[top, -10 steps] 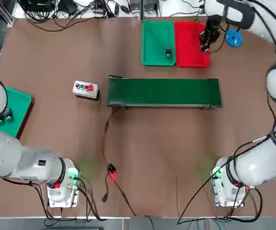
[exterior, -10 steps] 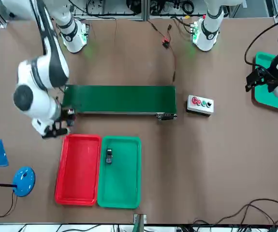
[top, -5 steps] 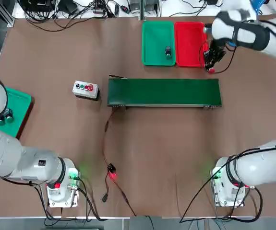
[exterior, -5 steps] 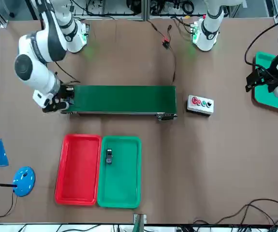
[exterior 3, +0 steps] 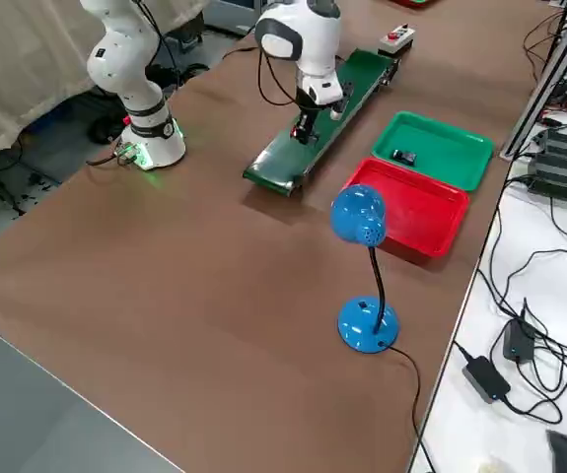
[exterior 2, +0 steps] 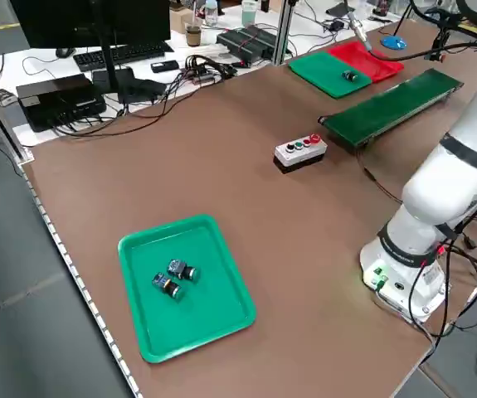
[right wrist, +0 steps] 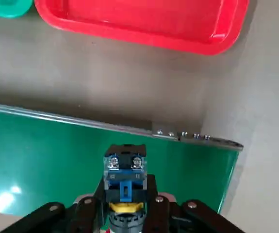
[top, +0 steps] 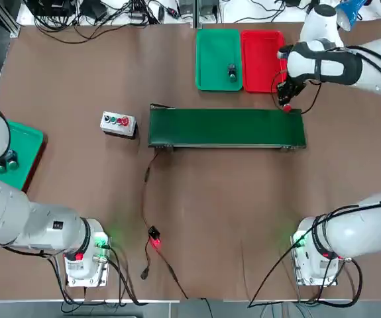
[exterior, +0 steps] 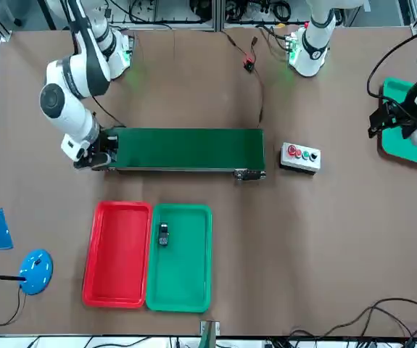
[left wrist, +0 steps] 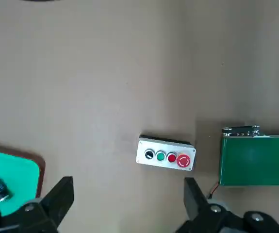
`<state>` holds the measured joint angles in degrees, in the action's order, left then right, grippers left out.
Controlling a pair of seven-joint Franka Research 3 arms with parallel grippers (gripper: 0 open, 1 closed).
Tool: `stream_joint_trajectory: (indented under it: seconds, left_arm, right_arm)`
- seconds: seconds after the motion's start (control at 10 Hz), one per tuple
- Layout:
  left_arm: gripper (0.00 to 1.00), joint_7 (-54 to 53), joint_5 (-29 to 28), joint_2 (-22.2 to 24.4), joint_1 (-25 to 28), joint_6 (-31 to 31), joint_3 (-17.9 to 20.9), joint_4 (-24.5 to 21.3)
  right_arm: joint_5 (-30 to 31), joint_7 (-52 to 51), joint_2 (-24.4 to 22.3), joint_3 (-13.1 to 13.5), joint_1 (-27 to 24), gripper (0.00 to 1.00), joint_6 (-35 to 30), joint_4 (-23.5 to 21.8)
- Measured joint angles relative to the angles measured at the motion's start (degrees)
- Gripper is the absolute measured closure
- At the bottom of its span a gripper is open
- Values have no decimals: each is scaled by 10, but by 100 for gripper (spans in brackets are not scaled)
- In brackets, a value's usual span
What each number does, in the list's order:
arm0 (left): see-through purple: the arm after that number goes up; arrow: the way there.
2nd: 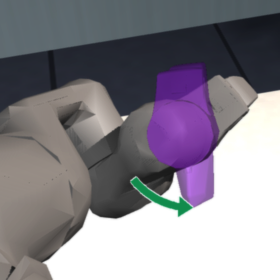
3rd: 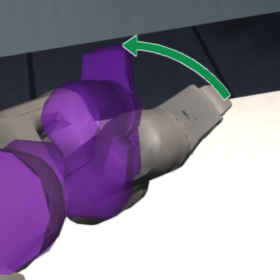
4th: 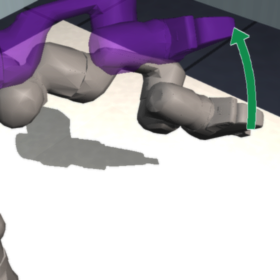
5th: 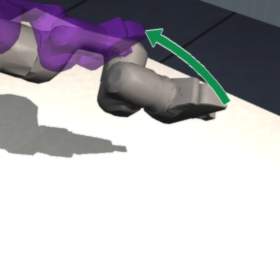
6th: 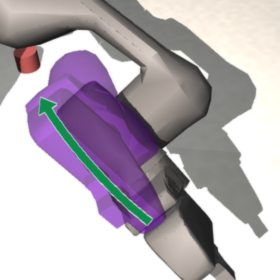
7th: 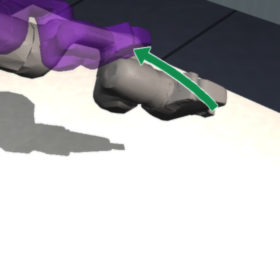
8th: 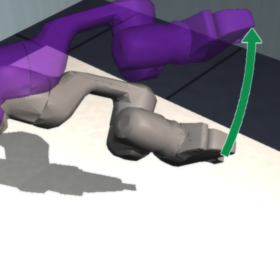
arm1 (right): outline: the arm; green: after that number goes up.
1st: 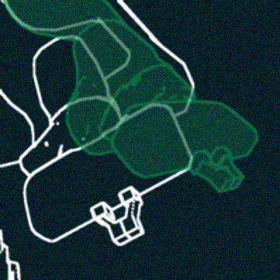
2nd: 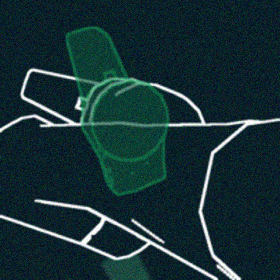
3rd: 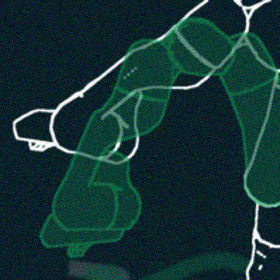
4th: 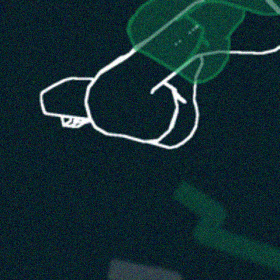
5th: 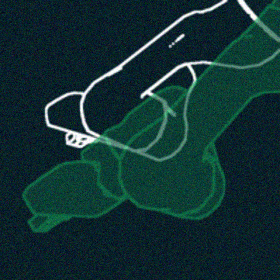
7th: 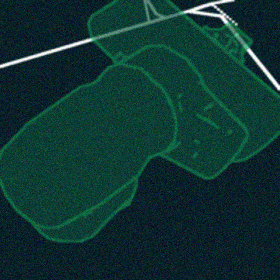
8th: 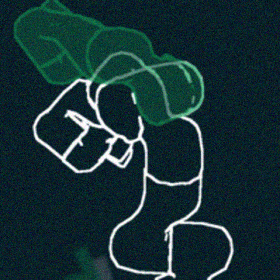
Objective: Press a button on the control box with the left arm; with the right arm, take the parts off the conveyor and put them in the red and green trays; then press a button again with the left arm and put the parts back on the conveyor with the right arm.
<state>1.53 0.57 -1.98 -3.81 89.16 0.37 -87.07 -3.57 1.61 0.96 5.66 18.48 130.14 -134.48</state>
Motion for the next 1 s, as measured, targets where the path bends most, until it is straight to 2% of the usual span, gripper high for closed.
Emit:
stream_joint_trajectory:
  seconds: [0.3,1.0]
  left_arm:
    - [0,0,0,0,0,0,0,0]
    - [0,0,0,0,0,0,0,0]
  right_arm:
    - [0,0,30,0,0,67,63,-26]
    - [0,0,37,0,0,67,88,-64]
